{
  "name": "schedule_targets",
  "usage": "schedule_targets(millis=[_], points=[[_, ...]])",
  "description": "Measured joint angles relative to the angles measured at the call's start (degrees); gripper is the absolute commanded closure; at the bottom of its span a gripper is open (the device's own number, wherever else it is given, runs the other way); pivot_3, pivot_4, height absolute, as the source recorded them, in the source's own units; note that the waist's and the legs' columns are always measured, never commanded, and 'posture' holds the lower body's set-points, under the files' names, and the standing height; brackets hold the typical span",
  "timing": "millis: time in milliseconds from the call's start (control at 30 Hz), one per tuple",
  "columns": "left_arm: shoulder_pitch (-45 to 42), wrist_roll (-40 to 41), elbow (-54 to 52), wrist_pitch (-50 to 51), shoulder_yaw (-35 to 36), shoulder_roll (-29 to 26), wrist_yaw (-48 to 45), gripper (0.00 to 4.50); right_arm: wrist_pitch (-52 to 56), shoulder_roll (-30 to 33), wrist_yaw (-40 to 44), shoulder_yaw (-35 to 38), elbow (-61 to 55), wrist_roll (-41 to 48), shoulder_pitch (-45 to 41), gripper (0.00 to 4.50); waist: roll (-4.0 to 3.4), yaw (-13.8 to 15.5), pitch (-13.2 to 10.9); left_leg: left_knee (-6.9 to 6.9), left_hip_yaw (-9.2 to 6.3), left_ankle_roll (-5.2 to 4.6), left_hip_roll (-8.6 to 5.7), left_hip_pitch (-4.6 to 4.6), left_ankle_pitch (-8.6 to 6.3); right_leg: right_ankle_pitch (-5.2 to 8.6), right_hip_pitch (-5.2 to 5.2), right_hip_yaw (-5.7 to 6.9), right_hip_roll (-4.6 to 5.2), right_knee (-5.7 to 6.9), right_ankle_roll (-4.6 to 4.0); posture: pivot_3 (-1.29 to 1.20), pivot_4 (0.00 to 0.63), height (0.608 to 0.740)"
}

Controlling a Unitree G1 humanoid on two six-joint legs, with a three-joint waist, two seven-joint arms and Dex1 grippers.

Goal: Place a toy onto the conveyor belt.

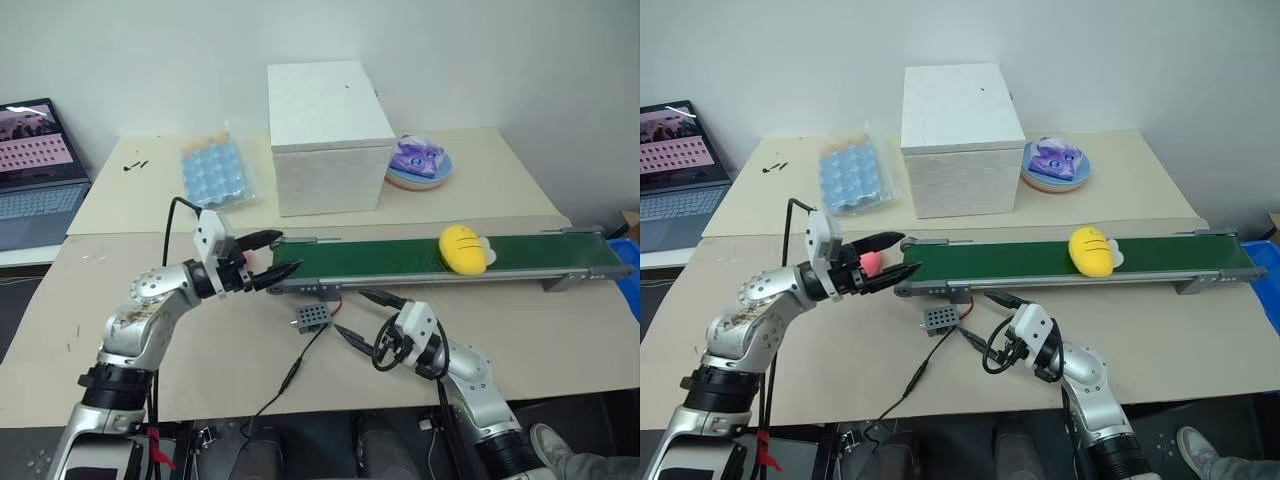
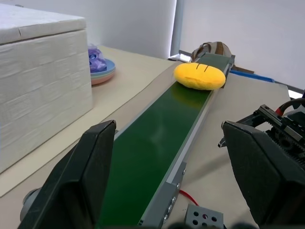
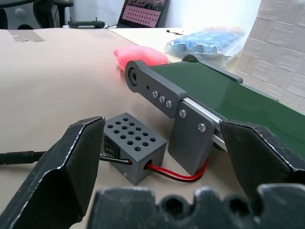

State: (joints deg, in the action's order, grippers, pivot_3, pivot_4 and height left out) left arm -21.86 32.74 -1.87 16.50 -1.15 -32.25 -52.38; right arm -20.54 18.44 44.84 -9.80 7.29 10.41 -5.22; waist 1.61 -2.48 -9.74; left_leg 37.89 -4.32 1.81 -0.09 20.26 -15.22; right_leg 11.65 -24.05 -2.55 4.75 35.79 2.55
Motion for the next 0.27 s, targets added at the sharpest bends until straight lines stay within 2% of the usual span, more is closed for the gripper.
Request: schedule_targets(millis=[267], points=[[0.00,-1.15,0.11,0.00,0.11,0.79,-0.43,0.72,0.00,0.02,0.01,0.00,0.00,-0.01,0.01,0.00,0.00,0.02,0.00,0.00,0.00,0.00,0.00,0.00,0.00,0.00,0.00,0.00,0.00,0.00,0.00,0.00,0.150,0.740]])
